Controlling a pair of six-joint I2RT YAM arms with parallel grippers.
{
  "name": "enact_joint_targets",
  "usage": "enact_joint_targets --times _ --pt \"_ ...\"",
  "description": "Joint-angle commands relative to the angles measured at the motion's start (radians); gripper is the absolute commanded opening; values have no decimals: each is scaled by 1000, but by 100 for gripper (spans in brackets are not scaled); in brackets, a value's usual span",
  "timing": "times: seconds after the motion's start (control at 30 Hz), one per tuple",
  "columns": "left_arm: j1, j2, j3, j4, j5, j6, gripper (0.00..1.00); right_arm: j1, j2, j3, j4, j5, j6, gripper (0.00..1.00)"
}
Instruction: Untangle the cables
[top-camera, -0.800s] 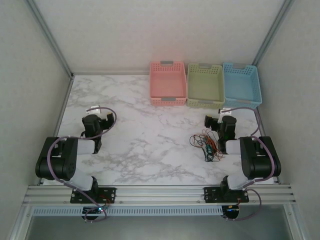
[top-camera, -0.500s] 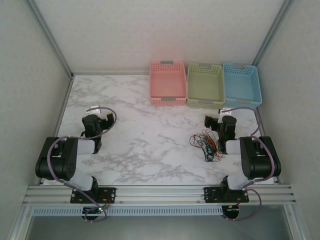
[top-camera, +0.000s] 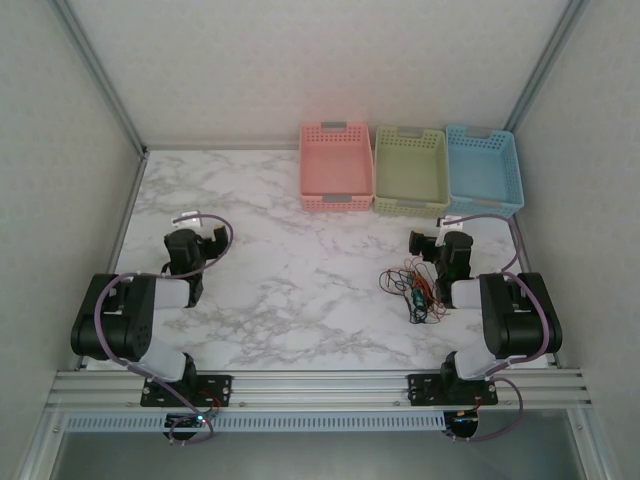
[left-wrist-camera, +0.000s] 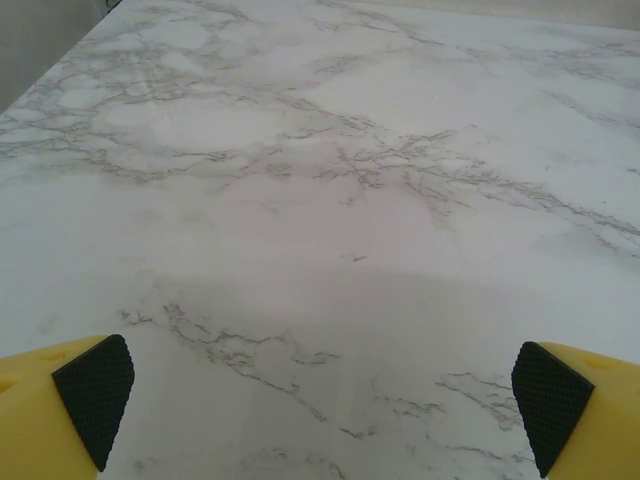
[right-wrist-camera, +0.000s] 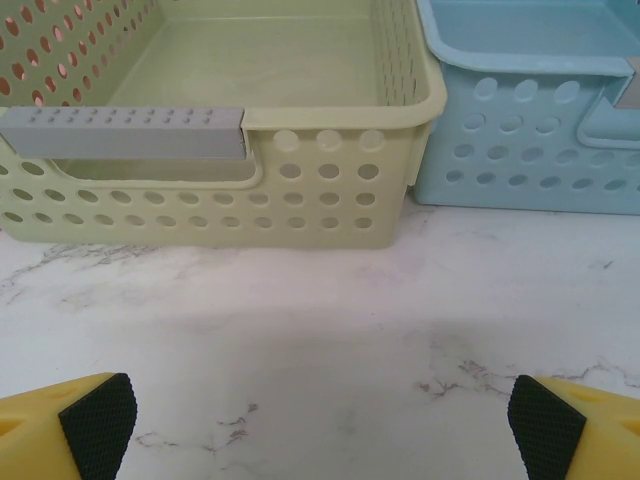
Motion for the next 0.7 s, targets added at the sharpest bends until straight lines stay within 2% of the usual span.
enact_joint_targets --times 0.0,0.67 --pt "9 4 6 32 13 -14 100 7 2 19 1 -18 -21 99" --pt "10 5 6 31 13 -14 100 2 2 22 -6 -29 -18 99"
